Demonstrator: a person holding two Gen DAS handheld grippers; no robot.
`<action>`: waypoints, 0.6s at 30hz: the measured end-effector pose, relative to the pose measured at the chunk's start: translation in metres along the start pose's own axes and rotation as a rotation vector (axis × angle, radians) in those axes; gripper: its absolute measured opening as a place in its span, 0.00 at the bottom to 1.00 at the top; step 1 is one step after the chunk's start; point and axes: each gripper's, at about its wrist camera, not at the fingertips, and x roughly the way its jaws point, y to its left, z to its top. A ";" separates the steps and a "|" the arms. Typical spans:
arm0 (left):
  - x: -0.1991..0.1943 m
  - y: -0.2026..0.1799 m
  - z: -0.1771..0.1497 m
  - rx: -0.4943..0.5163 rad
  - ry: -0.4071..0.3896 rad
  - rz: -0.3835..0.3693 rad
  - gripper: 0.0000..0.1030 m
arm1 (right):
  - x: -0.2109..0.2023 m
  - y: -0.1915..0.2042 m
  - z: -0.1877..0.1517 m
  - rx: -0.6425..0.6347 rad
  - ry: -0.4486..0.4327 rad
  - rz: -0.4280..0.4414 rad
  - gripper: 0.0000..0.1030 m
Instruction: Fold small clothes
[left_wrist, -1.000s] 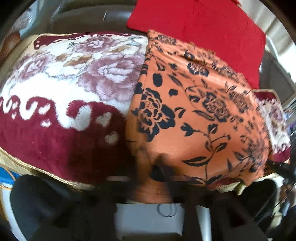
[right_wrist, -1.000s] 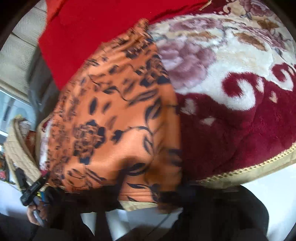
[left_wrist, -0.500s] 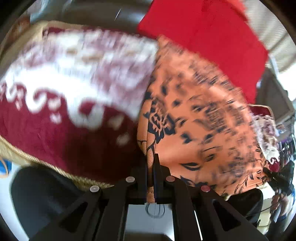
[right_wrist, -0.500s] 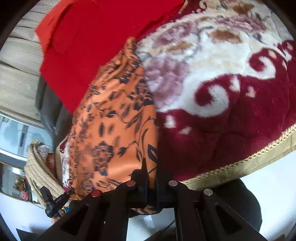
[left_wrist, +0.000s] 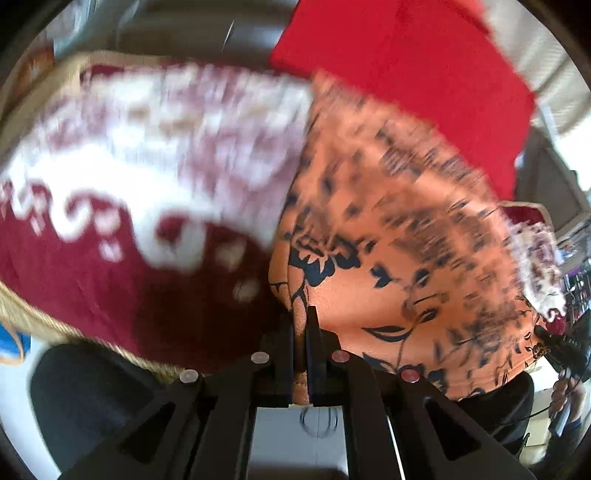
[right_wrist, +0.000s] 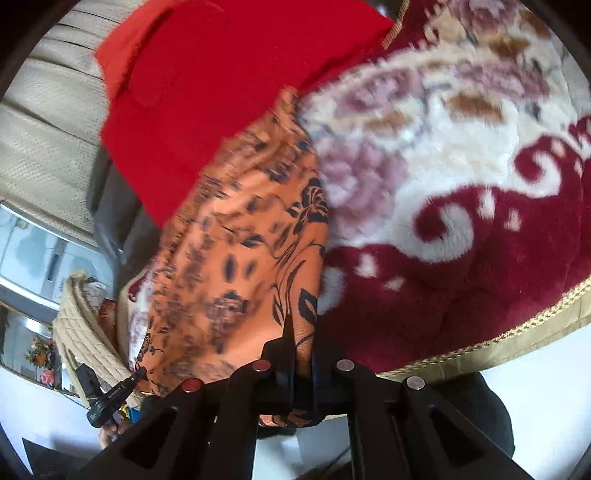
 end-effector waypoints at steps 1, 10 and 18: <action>-0.001 0.004 0.000 -0.004 0.001 -0.003 0.05 | 0.003 -0.002 0.001 0.011 0.013 0.005 0.07; -0.088 -0.041 0.086 0.065 -0.279 -0.138 0.05 | -0.034 0.058 0.073 -0.065 -0.144 0.239 0.07; -0.001 -0.082 0.276 0.104 -0.388 -0.048 0.24 | 0.053 0.104 0.266 -0.017 -0.240 0.229 0.39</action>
